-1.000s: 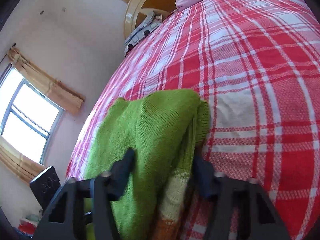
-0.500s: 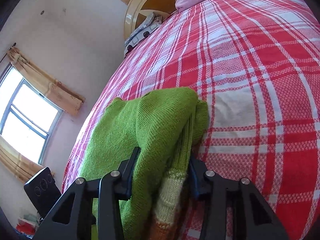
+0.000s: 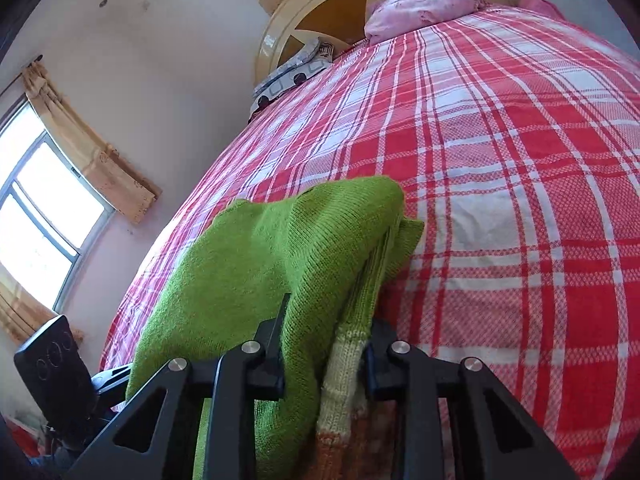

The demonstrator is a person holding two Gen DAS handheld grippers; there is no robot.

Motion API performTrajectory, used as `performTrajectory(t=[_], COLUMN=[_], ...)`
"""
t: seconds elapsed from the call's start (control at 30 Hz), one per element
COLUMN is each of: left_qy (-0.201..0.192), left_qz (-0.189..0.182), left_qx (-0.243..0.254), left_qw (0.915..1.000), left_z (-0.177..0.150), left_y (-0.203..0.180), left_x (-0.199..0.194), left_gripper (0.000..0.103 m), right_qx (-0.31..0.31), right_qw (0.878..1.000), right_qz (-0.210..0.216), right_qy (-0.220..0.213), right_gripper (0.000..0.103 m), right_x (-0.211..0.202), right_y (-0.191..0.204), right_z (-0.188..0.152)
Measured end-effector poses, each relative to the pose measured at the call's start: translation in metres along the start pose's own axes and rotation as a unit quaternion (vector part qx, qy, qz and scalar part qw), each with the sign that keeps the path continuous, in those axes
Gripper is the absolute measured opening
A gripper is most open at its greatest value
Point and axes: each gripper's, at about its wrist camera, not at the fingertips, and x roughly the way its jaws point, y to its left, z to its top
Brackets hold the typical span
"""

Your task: Fold small clothes

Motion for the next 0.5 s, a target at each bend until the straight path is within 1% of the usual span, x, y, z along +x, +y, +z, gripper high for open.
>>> performTrajectory(t=[0.13, 0.27, 0.5], left_qy=[-0.012, -0.023, -0.035], left_qz=[-0.002, -0.002, 0.01], left_qx=[0.001, 0.005, 0.008], left_qw=[0.9999, 0.9997, 0.9993], left_z=[-0.002, -0.003, -0.011], left_y=[-0.002, -0.005, -0.004], left_x=[-0.02, -0.042, -0.077], left_gripper=[0.041, 0.041, 0.041], right_qx=[-0.005, -0.003, -0.011], right_qw=[1.0, 0.999, 0.998], right_qz=[0.009, 0.031, 0.06], right_qy=[-0.011, -0.017, -0.028], right_gripper=[0.028, 0.028, 0.028], right_x=[-0.011, -0.02, -0.029], right_y=[0.015, 0.032, 0.065], right_z=[-0.008, -0.016, -0.031])
